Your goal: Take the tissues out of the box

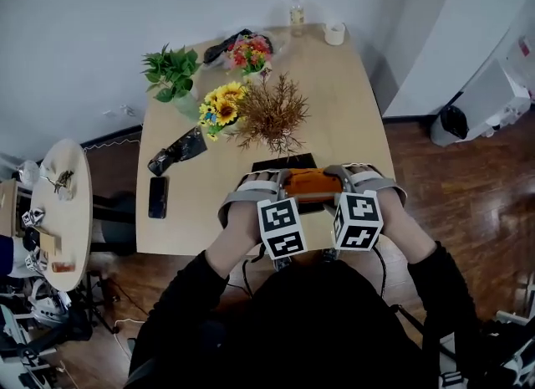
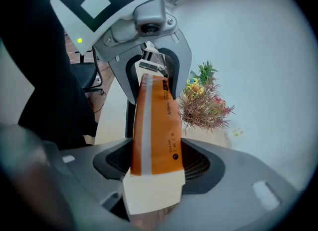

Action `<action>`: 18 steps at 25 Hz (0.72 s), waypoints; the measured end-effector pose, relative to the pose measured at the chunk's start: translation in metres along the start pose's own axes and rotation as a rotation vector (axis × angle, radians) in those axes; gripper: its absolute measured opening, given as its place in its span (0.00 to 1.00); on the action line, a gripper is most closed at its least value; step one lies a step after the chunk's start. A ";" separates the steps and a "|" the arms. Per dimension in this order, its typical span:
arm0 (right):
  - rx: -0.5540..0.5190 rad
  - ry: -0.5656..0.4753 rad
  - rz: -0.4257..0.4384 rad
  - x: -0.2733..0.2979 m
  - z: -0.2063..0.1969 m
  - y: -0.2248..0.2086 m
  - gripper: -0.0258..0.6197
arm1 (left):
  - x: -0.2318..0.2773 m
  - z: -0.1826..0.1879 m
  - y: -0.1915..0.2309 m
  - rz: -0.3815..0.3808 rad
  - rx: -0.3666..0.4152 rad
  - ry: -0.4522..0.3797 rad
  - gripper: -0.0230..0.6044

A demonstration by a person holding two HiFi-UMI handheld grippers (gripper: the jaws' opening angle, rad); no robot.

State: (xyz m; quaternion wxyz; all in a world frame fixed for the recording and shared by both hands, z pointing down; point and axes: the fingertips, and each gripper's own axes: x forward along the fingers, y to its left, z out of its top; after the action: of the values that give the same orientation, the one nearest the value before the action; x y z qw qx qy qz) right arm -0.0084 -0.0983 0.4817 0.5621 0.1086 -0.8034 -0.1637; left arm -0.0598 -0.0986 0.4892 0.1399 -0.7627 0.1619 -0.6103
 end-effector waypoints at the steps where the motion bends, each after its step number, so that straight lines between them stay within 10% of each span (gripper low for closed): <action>1: 0.010 0.003 -0.002 -0.007 -0.005 0.003 0.49 | -0.003 0.007 -0.002 -0.004 0.009 -0.009 0.48; 18: 0.051 -0.064 0.143 -0.032 -0.005 0.099 0.49 | -0.024 0.015 -0.104 -0.171 -0.054 -0.060 0.48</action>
State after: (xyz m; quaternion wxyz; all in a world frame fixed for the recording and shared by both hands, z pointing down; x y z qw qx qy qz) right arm 0.0084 0.0043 0.4936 0.5433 0.0600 -0.8306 -0.1062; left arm -0.0421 0.0057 0.5073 0.0714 -0.7951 0.1085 -0.5924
